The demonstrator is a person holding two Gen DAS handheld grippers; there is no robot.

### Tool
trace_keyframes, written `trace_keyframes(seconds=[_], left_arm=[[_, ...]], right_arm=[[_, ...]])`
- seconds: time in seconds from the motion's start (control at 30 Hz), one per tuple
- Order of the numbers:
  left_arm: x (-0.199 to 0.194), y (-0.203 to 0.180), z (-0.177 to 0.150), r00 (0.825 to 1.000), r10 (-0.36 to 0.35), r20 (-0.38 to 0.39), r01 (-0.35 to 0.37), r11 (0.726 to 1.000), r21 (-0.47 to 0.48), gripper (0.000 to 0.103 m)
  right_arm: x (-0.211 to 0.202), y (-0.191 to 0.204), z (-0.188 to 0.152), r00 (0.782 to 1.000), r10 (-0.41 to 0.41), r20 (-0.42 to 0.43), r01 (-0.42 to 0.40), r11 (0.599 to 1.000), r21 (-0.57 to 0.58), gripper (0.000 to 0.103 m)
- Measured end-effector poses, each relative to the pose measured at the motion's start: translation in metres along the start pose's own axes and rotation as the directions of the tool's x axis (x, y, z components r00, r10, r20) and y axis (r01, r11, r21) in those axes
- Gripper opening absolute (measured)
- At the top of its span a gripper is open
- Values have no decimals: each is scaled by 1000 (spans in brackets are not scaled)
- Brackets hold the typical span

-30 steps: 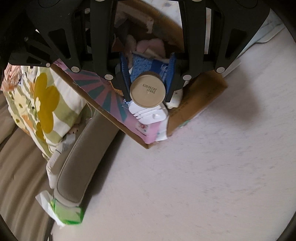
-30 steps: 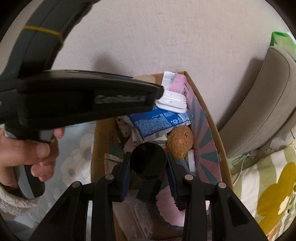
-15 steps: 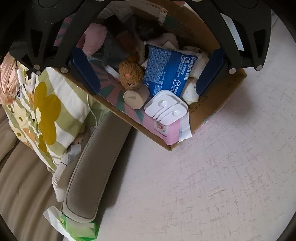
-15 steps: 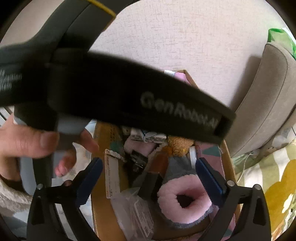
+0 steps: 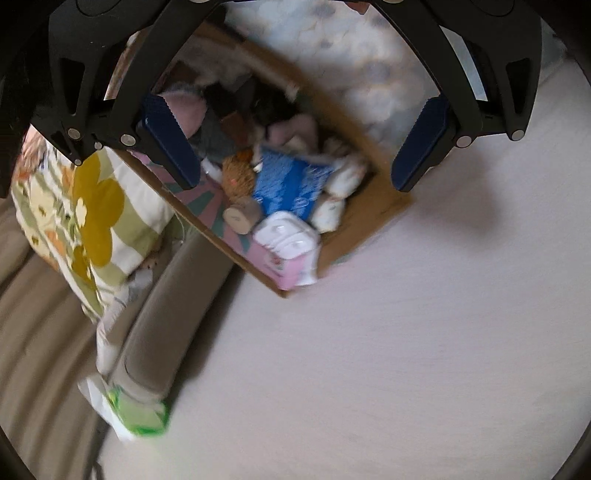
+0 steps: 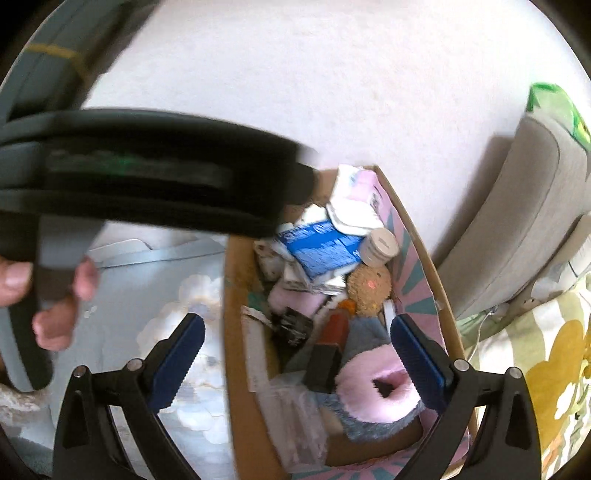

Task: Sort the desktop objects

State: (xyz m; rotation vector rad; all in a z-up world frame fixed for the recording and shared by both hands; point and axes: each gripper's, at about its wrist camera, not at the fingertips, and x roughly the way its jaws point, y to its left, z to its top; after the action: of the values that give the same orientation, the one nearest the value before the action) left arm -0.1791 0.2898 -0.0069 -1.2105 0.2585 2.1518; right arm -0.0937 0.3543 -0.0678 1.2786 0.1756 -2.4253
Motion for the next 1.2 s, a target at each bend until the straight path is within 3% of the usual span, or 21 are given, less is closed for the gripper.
trace_keyframes(seconds=[0.1, 0.23, 0.43, 0.5, 0.57, 0.63, 0.83, 1.13, 1.2], left_arm=[[-37, 25, -10, 996, 83, 34, -81, 996, -44, 103], [-89, 66, -41, 974, 214, 80, -201, 969, -146, 103], [-145, 112, -99, 950, 304, 65, -276, 921, -275, 103], [-161, 119, -118, 932, 357, 67, -320, 895, -310, 103], [-176, 124, -139, 897, 437, 61, -389, 849, -358, 103], [-187, 128, -157, 875, 482, 49, -424, 811, -404, 103], [-202, 138, -201, 858, 514, 22, -429, 739, -519, 103], [-205, 120, -211, 841, 541, 25, -455, 731, -509, 103], [-206, 119, -210, 844, 535, 12, -457, 731, -507, 103]], right_arm=[[-11, 17, 8, 1000, 13, -4, -13, 1000, -19, 101], [-26, 47, 22, 999, 23, 21, -22, 999, -40, 101], [-51, 99, 27, 996, -2, 84, 8, 997, -79, 101], [-61, 117, 27, 997, 10, 82, -1, 994, -107, 101], [-65, 132, 24, 996, 41, 76, -33, 994, -107, 101], [-67, 141, 21, 995, 64, 74, -57, 994, -97, 101], [-63, 166, 8, 996, 79, 49, -71, 987, -141, 101], [-60, 167, 0, 996, 84, 42, -77, 987, -144, 101], [-63, 167, -1, 996, 77, 49, -69, 987, -142, 101]])
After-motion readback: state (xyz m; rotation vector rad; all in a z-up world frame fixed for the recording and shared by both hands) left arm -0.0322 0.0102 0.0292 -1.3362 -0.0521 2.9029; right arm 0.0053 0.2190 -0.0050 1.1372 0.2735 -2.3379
